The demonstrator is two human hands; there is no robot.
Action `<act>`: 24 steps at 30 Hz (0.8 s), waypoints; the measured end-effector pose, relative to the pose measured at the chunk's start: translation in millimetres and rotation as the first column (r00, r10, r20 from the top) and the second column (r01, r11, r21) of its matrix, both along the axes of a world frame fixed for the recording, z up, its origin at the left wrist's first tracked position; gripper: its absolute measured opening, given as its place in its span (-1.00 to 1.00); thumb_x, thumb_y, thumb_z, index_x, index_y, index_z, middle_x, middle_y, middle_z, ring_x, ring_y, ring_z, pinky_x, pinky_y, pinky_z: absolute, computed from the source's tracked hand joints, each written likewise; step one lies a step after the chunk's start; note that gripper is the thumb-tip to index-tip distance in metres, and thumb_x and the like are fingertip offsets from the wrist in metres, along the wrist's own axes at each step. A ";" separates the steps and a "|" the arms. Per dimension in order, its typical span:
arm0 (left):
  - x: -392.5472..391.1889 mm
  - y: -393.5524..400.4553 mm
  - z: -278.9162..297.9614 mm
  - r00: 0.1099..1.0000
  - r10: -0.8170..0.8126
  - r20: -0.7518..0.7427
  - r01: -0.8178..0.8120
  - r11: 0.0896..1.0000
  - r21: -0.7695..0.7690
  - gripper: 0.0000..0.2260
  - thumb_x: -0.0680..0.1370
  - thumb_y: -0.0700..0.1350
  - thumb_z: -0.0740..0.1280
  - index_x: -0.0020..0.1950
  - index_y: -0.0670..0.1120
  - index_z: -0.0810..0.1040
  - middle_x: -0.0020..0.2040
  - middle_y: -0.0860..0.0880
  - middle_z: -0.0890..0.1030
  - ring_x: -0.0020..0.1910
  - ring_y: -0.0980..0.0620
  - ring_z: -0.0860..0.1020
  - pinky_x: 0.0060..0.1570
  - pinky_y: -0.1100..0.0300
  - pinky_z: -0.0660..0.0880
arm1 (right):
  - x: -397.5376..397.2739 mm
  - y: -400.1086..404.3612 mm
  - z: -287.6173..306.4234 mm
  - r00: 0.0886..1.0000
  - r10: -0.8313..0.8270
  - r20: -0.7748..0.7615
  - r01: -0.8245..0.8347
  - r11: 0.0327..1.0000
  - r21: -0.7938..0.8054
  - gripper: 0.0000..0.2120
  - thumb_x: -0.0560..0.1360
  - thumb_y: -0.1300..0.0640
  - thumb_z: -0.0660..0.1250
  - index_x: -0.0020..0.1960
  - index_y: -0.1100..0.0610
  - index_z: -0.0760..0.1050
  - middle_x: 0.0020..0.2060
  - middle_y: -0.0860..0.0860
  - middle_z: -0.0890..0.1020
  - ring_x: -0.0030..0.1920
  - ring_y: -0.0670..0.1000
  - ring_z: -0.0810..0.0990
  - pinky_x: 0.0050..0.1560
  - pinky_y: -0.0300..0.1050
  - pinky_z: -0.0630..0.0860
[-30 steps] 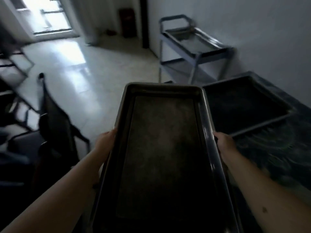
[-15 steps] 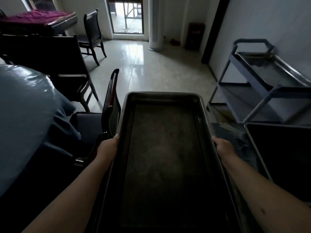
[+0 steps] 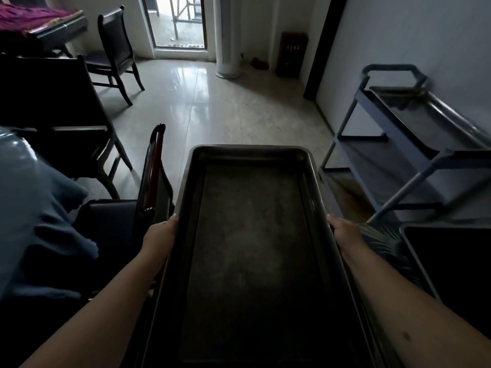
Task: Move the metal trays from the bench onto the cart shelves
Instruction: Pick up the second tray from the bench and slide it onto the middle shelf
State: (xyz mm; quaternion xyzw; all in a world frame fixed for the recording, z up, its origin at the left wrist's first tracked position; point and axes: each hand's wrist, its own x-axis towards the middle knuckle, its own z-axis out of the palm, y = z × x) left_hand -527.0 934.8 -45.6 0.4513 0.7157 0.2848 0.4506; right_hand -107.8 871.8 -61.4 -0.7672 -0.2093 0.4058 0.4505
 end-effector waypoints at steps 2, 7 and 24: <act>12.7 35.1 -2.1 1.000 0.006 -0.006 -0.006 1.000 0.002 -0.55 0.60 0.20 0.23 -0.24 -0.09 0.67 -0.23 -0.11 0.68 -0.17 -0.13 0.65 -0.16 0.05 0.54 | 13.8 38.2 -8.4 1.000 -0.004 -0.027 0.005 1.000 0.006 -0.70 0.48 -0.03 0.38 -0.04 0.23 0.64 -0.15 0.15 0.70 -0.15 0.13 0.68 -0.17 -0.10 0.53; 45.8 130.6 4.1 0.998 0.043 -0.047 -0.041 0.998 0.041 -0.55 0.61 0.21 0.19 -0.18 -0.09 0.66 -0.18 -0.10 0.67 -0.13 -0.09 0.63 -0.08 0.04 0.54 | 44.2 154.4 -6.5 0.994 0.088 -0.058 -0.086 0.996 0.027 -0.67 0.47 -0.08 0.35 -0.03 0.20 0.64 -0.10 0.17 0.69 -0.08 0.20 0.67 0.05 0.13 0.60; 69.3 412.5 7.5 0.982 0.053 -0.183 -0.055 0.998 -0.007 -0.62 0.67 -0.01 0.18 0.34 -0.24 0.53 0.19 -0.33 0.60 0.20 -0.30 0.56 0.21 -0.10 0.50 | 72.4 475.9 -6.5 0.983 0.186 0.004 -0.186 0.983 0.005 -0.68 0.49 -0.03 0.38 -0.39 0.08 0.62 -0.44 -0.06 0.68 -0.42 -0.12 0.66 -0.29 -0.20 0.49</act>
